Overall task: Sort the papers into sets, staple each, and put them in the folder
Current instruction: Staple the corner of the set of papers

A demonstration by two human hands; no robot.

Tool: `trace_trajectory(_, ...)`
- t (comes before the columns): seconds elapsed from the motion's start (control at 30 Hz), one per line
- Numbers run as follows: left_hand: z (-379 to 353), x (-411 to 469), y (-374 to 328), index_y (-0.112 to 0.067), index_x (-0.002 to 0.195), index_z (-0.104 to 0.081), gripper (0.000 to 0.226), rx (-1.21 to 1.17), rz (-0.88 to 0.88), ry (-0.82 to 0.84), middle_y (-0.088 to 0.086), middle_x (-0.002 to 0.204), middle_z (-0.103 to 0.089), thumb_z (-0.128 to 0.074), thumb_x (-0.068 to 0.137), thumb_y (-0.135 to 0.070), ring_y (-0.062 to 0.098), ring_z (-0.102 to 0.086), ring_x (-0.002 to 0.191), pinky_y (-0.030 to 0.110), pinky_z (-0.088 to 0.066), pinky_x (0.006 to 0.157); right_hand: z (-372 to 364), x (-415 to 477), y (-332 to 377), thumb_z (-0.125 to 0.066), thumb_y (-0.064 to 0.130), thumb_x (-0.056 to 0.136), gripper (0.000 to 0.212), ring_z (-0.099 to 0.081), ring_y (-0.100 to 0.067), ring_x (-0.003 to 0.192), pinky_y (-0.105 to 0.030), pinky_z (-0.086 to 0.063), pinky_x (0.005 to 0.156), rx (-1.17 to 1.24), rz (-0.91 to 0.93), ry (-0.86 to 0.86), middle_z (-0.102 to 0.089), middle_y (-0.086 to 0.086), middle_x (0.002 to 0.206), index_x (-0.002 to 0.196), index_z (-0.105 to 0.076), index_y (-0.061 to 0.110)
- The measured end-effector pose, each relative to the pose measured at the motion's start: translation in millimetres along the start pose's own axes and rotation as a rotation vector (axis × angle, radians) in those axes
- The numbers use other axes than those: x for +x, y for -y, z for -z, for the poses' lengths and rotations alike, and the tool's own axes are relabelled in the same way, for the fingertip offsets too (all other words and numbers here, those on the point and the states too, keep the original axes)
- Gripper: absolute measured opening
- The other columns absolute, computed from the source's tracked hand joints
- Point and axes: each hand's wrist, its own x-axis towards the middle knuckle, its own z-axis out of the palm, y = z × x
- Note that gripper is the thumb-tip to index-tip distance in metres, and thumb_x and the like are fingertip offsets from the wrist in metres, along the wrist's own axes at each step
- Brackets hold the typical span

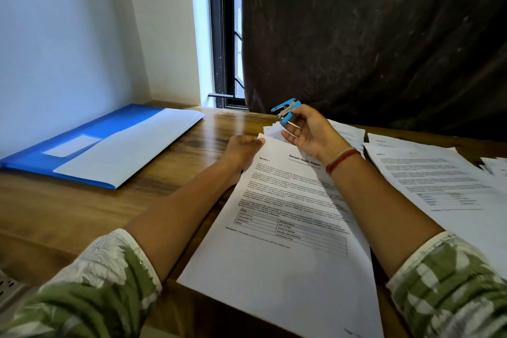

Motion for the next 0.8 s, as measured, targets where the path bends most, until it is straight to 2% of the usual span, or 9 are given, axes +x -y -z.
trace_trajectory(0.1,-0.6,0.8,1.6,-0.003,0.100,-0.067,0.019,-0.011,-0.012,-0.001,0.012,0.092,-0.069,-0.053,0.098,-0.015,0.014,-0.066,0.063,0.018,-0.052,0.047,-0.8,-3.0,0.5,-0.048,0.016,0.096,0.023,-0.065,-0.019,0.087,-0.033,-0.052,0.079,0.086,0.000,0.033,-0.068,-0.010,0.095,0.113,-0.059,0.005)
trace_trajectory(0.23,0.4,1.7,2.7,-0.003,0.099,-0.067,0.019,-0.005,-0.019,-0.002,0.009,0.086,-0.070,-0.053,0.098,-0.015,0.015,-0.067,0.065,0.018,-0.052,0.048,-1.1,-6.7,0.8,-0.044,0.019,0.096,0.025,-0.062,-0.017,0.080,-0.030,-0.050,0.073,0.193,-0.049,0.064,-0.066,-0.011,0.091,0.111,-0.059,0.004)
trace_trajectory(0.33,0.2,1.8,3.1,-0.005,0.094,-0.068,0.018,-0.001,-0.023,-0.003,0.013,0.091,-0.070,-0.053,0.098,-0.015,0.016,-0.067,0.067,0.019,-0.053,0.051,-2.1,-7.1,-0.1,-0.046,0.022,0.096,0.026,-0.059,-0.015,0.078,-0.029,-0.050,0.075,0.191,-0.081,0.054,-0.064,-0.010,0.092,0.109,-0.060,0.004)
trace_trajectory(0.43,0.0,2.3,4.2,-0.005,0.089,-0.068,0.019,-0.019,-0.039,-0.003,0.013,0.089,-0.069,-0.053,0.098,-0.014,0.014,-0.066,0.061,0.019,-0.053,0.050,-2.4,-7.8,0.4,-0.045,0.022,0.097,0.025,-0.059,-0.017,0.081,-0.031,-0.051,0.081,0.190,-0.099,0.065,-0.061,-0.012,0.097,0.104,-0.064,0.007)
trace_trajectory(0.6,-0.1,1.8,3.3,-0.008,0.082,-0.067,0.021,-0.034,-0.040,0.000,0.006,0.076,-0.069,-0.053,0.098,-0.013,0.010,-0.066,0.055,0.019,-0.051,0.047,-4.6,-7.9,1.5,-0.049,0.018,0.098,0.031,-0.063,-0.020,0.082,-0.034,-0.053,0.079,0.147,-0.101,0.003,-0.062,-0.016,0.093,0.122,-0.056,0.000)
trace_trajectory(0.7,0.0,1.4,3.3,-0.010,0.082,-0.066,0.021,-0.030,-0.036,0.001,0.007,0.079,-0.069,-0.053,0.098,-0.014,0.011,-0.066,0.059,0.020,-0.052,0.050,-6.9,-10.0,1.8,-0.053,0.014,0.097,0.021,-0.063,-0.020,0.082,-0.032,-0.054,0.074,0.063,-0.095,-0.001,-0.062,-0.016,0.091,0.112,-0.055,-0.001)
trace_trajectory(0.77,0.9,3.2,4.2,-0.011,0.084,-0.067,0.020,-0.015,-0.031,0.008,0.010,0.086,-0.071,-0.053,0.098,-0.016,0.015,-0.068,0.067,0.025,-0.054,0.058,-8.8,-8.8,1.5,-0.053,0.010,0.096,0.009,-0.060,-0.016,0.077,-0.030,-0.054,0.075,-0.048,-0.049,-0.022,-0.061,-0.013,0.086,0.096,-0.057,0.002)
trace_trajectory(0.8,1.5,4.0,4.7,-0.012,0.085,-0.067,0.020,-0.008,-0.029,0.012,0.011,0.089,-0.072,-0.053,0.098,-0.017,0.018,-0.069,0.072,0.027,-0.054,0.062,-9.8,-7.6,1.1,-0.052,0.009,0.095,0.010,-0.057,-0.014,0.072,-0.027,-0.052,0.073,-0.137,-0.010,-0.049,-0.059,-0.010,0.081,0.088,-0.058,0.005)
